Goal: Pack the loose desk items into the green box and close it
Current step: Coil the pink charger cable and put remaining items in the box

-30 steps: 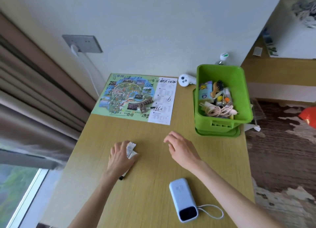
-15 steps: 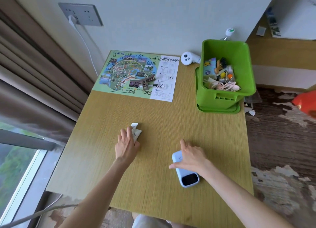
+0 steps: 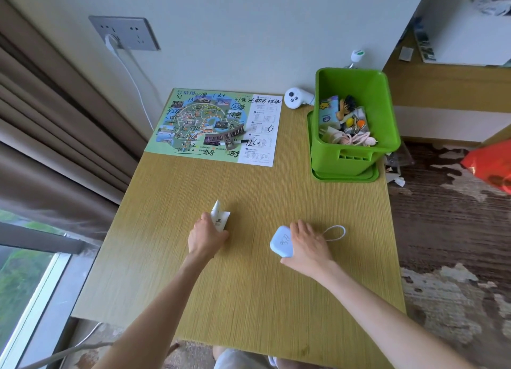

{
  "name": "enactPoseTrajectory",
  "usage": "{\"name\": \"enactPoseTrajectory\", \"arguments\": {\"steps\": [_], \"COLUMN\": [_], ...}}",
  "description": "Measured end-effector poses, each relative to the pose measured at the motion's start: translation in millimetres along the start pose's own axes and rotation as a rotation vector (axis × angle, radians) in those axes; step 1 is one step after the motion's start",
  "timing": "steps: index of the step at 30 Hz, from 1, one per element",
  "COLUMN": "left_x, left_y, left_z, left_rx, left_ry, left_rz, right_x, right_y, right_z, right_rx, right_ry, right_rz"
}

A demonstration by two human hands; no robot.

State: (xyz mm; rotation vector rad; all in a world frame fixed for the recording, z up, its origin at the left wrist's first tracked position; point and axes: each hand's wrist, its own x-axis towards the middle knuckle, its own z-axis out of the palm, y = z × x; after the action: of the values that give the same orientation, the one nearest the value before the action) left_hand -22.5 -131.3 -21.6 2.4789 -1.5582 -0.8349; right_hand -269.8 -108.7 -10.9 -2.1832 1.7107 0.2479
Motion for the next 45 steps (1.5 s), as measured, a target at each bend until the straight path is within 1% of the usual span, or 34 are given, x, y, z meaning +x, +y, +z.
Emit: {"name": "enactPoseTrajectory", "arguments": {"steps": [2, 4, 7, 10, 14, 16, 18, 21, 23, 24, 26, 30, 33, 35, 37, 40, 42, 43, 45], "left_x": [2.5, 6.0, 14.2, 24.8, 39.5, 47.4, 57.4, 74.3, 86.0, 91.6, 101.8, 119.1, 127.9, 131.6, 133.2, 130.6, 126.9, 124.6, 120.6], "left_y": [8.7, 20.3, 47.3, 85.2, 148.3, 180.2, 209.1, 242.7, 259.0, 265.7, 276.5, 285.7, 288.1, 292.8, 301.9, 320.4, 333.8, 341.2, 358.1], "left_z": [-5.3, -12.7, -27.8, -46.7, -75.2, -89.6, -102.0, -113.8, -115.8, -115.0, -111.6, -101.3, -93.4, -90.0, -88.0, -83.6, -79.0, -76.4, -69.4], "left_rx": [-0.032, -0.092, -0.216, -0.292, -0.364, -0.378, -0.391, -0.392, -0.398, -0.395, -0.369, -0.373, -0.378, -0.407, -0.405, -0.334, -0.273, -0.242, -0.162], "left_ry": [-0.021, -0.038, -0.063, -0.069, -0.059, -0.036, -0.028, -0.036, -0.048, -0.055, -0.057, -0.085, -0.106, -0.126, -0.143, -0.145, -0.12, -0.11, -0.091], "left_rz": [0.045, 0.097, 0.18, 0.273, 0.378, 0.423, 0.459, 0.495, 0.517, 0.523, 0.529, 0.515, 0.511, 0.514, 0.544, 0.641, 0.725, 0.768, 0.85], "right_x": [1.3, 3.3, 12.7, 27.6, 47.9, 59.2, 73.5, 101.1, 120.5, 129.3, 144.0, 158.2, 159.6, 158.8, 157.0, 153.6, 148.4, 144.1, 133.1], "right_y": [2.0, 6.0, 13.1, 19.5, 33.6, 45.3, 62.3, 94.7, 117.6, 128.2, 146.3, 161.7, 165.4, 167.6, 168.5, 171.2, 175.3, 177.9, 186.5], "right_z": [-0.9, -7.2, -33.4, -78.7, -151.1, -183.4, -210.9, -240.3, -253.0, -256.1, -256.0, -239.4, -217.4, -202.6, -194.3, -198.6, -208.7, -213.9, -220.9], "right_rx": [0.0, 0.043, 0.117, 0.179, 0.154, 0.153, 0.176, 0.284, 0.353, 0.351, 0.27, 0.075, -0.045, -0.055, 0.0, 0.063, 0.126, 0.167, 0.193], "right_ry": [-0.002, 0.033, 0.167, 0.329, 0.551, 0.624, 0.664, 0.658, 0.595, 0.547, 0.422, 0.16, 0.055, 0.022, 0.011, 0.006, 0.05, 0.134, 0.413], "right_rz": [-0.032, -0.022, 0.004, 0.009, 0.011, 0.044, 0.117, 0.291, 0.402, 0.419, 0.352, 0.101, -0.041, -0.084, -0.094, -0.075, -0.058, -0.051, 0.005]}}
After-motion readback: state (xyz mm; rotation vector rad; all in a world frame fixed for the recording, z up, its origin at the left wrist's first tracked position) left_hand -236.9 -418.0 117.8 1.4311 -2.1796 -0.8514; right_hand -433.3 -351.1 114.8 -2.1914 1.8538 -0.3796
